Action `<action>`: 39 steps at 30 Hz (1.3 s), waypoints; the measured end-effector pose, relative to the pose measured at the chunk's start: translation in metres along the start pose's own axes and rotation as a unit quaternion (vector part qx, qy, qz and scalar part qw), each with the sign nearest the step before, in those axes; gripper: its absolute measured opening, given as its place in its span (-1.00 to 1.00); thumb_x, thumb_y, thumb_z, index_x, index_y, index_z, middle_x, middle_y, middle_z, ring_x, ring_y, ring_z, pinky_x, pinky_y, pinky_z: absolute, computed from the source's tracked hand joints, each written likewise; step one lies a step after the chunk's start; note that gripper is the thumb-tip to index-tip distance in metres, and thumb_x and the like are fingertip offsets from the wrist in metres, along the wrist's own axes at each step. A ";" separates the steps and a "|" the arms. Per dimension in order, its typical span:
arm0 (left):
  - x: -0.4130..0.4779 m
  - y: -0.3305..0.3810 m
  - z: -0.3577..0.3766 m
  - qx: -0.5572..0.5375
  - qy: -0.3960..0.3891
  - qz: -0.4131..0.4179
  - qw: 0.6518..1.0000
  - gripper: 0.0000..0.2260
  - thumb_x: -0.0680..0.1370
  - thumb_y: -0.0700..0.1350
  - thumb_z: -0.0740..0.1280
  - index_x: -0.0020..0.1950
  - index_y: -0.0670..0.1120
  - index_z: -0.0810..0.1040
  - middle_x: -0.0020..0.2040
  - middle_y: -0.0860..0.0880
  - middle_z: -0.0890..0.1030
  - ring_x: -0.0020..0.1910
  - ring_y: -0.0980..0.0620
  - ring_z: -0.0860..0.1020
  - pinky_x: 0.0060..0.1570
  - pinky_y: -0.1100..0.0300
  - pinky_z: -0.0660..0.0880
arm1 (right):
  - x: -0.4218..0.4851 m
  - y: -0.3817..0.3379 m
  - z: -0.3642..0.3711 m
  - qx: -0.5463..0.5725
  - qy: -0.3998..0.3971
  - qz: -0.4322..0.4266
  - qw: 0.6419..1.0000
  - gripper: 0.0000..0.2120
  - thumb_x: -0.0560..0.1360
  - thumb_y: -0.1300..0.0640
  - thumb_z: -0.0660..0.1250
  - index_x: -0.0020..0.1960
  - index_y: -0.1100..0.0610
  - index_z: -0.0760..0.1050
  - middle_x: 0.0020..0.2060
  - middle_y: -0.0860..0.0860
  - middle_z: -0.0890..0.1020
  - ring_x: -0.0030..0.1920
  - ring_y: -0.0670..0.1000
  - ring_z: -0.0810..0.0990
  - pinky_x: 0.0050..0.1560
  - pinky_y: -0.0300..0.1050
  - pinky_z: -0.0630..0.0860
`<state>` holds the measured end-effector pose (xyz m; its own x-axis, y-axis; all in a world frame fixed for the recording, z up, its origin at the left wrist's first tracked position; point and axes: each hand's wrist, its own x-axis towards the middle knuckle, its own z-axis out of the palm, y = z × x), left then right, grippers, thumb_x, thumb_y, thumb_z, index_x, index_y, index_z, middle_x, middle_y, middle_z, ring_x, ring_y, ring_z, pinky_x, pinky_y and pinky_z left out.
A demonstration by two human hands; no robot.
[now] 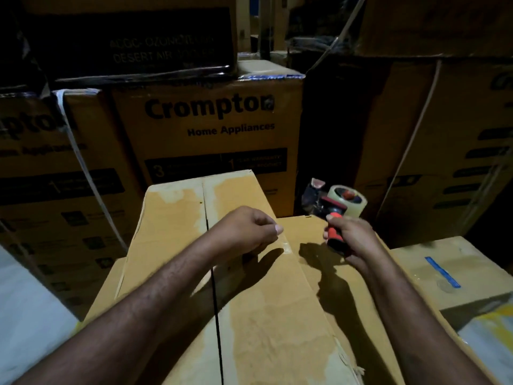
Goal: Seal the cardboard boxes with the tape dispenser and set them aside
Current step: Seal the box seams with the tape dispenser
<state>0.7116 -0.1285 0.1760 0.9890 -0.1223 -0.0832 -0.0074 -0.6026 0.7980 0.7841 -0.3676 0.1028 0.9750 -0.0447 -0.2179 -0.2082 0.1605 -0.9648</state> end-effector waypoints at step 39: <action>-0.069 0.008 -0.036 -0.632 -0.045 -0.049 0.772 -0.88 0.58 -0.26 0.39 0.08 -0.28 0.55 0.22 -0.36 0.59 0.17 -0.19 0.57 0.01 -0.13 0.66 | -0.189 -0.027 0.118 -0.068 -0.011 -0.274 0.959 -0.55 0.55 0.25 0.38 0.38 0.11 0.35 0.00 0.09 0.61 -0.25 0.01 0.69 -0.31 -0.20 0.60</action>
<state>0.6486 -0.0961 0.2092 0.9608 -0.2142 -0.1759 0.2737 0.6322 0.7248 0.6147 -0.2471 0.1876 0.9419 -0.0656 0.3293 0.3293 -0.0111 -0.9441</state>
